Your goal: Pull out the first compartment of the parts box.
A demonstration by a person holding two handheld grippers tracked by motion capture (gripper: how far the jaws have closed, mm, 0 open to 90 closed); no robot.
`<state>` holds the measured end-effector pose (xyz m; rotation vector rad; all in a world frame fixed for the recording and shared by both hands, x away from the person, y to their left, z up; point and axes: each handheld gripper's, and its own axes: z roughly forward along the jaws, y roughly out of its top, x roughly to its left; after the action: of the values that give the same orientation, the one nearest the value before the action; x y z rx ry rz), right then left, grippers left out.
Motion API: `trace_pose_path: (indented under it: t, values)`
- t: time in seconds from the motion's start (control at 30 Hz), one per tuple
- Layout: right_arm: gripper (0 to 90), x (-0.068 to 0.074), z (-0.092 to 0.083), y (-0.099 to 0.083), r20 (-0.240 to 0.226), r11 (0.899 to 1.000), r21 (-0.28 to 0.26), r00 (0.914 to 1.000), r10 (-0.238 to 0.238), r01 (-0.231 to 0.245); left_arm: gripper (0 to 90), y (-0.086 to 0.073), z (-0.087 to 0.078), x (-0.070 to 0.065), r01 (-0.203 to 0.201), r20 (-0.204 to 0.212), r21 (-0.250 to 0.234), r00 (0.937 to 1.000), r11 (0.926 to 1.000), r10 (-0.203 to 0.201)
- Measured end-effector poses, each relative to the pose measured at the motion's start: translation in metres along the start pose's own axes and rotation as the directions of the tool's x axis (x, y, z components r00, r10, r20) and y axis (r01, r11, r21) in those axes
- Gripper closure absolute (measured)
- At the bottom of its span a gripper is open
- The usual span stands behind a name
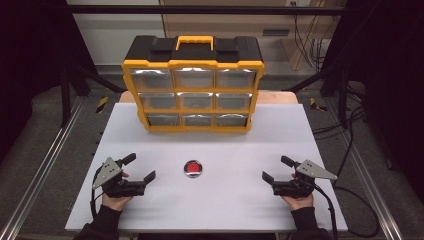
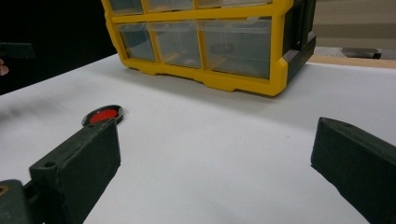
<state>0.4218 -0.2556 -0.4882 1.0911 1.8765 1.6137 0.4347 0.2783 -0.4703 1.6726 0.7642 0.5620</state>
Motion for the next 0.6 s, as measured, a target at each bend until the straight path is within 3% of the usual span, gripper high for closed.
trace_pose_path:
  t: [0.6]
  values:
    - [1.8,0.0003,-0.0015,0.0006,0.010,1.000,0.002,0.9999,0.008,-0.009,1.3,0.0038,0.0006,-0.0008,-0.005,0.007,-0.011,1.0000,0.9999,0.006]
